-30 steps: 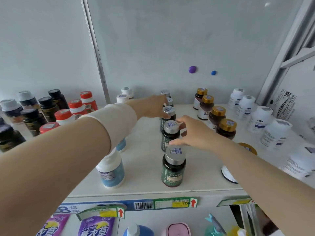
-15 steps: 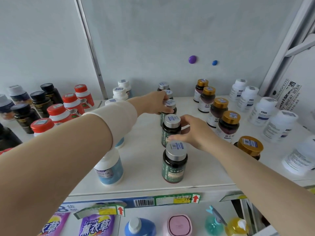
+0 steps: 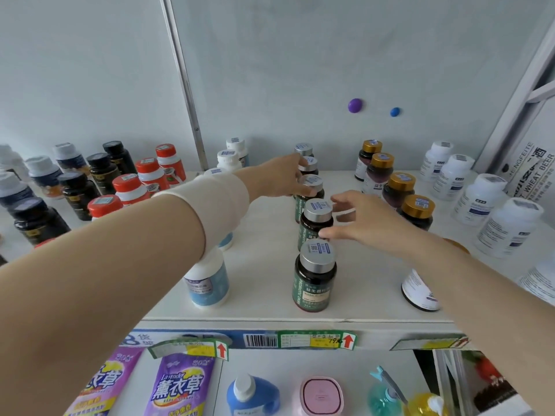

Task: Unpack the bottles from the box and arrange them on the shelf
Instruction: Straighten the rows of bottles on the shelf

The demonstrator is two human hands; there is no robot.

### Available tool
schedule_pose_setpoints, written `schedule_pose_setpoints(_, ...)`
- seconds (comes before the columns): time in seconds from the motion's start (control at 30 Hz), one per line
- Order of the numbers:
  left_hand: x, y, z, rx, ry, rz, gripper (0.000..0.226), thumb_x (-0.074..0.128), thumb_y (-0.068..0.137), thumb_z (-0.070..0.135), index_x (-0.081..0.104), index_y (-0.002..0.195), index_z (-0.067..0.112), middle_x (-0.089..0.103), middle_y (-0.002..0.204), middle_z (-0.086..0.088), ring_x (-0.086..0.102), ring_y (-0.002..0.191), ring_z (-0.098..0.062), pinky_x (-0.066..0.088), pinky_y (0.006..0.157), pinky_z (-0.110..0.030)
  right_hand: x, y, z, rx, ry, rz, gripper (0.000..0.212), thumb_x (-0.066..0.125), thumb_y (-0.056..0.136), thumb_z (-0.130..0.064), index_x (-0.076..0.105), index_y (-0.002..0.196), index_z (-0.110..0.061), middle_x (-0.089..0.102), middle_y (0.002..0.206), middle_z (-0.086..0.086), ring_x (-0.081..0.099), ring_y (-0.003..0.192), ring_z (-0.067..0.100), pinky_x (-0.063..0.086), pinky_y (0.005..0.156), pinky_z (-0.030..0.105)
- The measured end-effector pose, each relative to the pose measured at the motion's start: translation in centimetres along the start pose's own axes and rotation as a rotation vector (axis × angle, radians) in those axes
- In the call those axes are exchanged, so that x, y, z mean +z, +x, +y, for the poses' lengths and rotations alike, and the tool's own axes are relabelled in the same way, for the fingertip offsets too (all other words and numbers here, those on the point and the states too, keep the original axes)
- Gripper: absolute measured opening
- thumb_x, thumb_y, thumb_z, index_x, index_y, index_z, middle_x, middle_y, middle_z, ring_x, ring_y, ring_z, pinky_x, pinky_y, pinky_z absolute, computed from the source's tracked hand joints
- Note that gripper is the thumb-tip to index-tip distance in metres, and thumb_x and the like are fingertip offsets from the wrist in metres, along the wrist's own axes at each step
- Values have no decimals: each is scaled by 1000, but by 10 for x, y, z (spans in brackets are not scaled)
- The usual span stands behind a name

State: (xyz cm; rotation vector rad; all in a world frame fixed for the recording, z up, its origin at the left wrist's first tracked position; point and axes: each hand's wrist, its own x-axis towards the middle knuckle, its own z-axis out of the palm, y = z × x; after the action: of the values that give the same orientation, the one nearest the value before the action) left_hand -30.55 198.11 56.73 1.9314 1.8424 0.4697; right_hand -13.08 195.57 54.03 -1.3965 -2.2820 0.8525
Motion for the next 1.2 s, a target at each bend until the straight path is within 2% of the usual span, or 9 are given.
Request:
schedule_pose_setpoints(0.13, -35, -19, -3, 29, 149, 32, 52, 67, 85, 24, 46, 131, 13, 57, 126, -5, 55, 95, -16, 47, 88, -29, -30, 0, -25, -51, -159, -1, 80, 75, 74, -34, 36, 141, -16, 47, 141, 0, 50, 124, 18, 41, 99, 30)
schedule_pose_setpoints(0.33, -95, -53, -39, 17, 698, 64, 38, 60, 87, 30, 50, 123, 24, 59, 120, 3, 59, 103, -23, 48, 91, -38, -26, 20, -78, -182, -578, 60, 65, 72, 78, -29, 43, 133, -13, 50, 135, 9, 49, 121, 28, 43, 96, 34)
schedule_pose_setpoints(0.47, -109, -66, -70, -18, 839, 12, 43, 59, 86, 37, 46, 126, 28, 58, 120, 1, 61, 98, -26, 50, 88, -43, 2, 36, -107, -193, -736, 32, 64, 73, 77, -29, 44, 132, -11, 51, 129, 12, 52, 117, 31, 46, 95, 42)
schedule_pose_setpoints(0.6, -109, -63, -100, 7, 593, 14, 52, 59, 89, 35, 40, 135, 20, 56, 129, -4, 58, 111, -25, 45, 94, -34, 33, 43, -123, -164, -599, -29, 72, 70, 80, -33, 35, 140, -15, 45, 141, 6, 45, 128, 23, 38, 103, 31)
schedule_pose_setpoints(0.7, -103, -60, -117, -5, 317, 36, 58, 58, 89, 40, 37, 138, 16, 56, 131, -3, 51, 120, -21, 35, 87, -25, 56, 44, -130, -135, -342, -55, 73, 75, 75, -35, 41, 136, -16, 51, 137, 1, 52, 120, 16, 39, 96, 24)
schedule_pose_setpoints(0.83, -97, -50, -130, -11, 72, -4, 61, 59, 88, 42, 38, 138, 14, 52, 135, -3, 54, 115, -20, 44, 95, -29, 81, 50, -130, -77, -92, -19, 65, 78, 72, -33, 50, 129, -20, 57, 123, -2, 59, 105, 14, 47, 94, 31)
schedule_pose_setpoints(0.9, -91, -45, -133, -17, -42, -32, 58, 61, 88, 36, 40, 137, 13, 51, 134, -4, 56, 108, -20, 49, 91, -30, 89, 50, -127, -53, -43, -18, 65, 79, 70, -34, 50, 127, -22, 57, 118, -6, 59, 104, 12, 48, 91, 29)
schedule_pose_setpoints(1.07, -78, -39, -132, 17, -75, -32, 51, 63, 88, 24, 42, 133, 12, 53, 123, -7, 55, 97, -20, 51, 82, -26, 98, 51, -122, -37, 41, -4, 42, 81, 67, -29, 58, 103, -30, 64, 98, -11, 64, 97, 12, 49, 86, 28)
schedule_pose_setpoints(1.2, -76, -37, -133, 8, -163, -29, 49, 65, 87, 18, 43, 130, 12, 54, 115, -6, 55, 95, -19, 52, 81, -26, 98, 50, -119, -18, 66, 22, 45, 82, 65, -29, 61, 104, -26, 66, 99, -8, 65, 94, 13, 51, 86, 31)
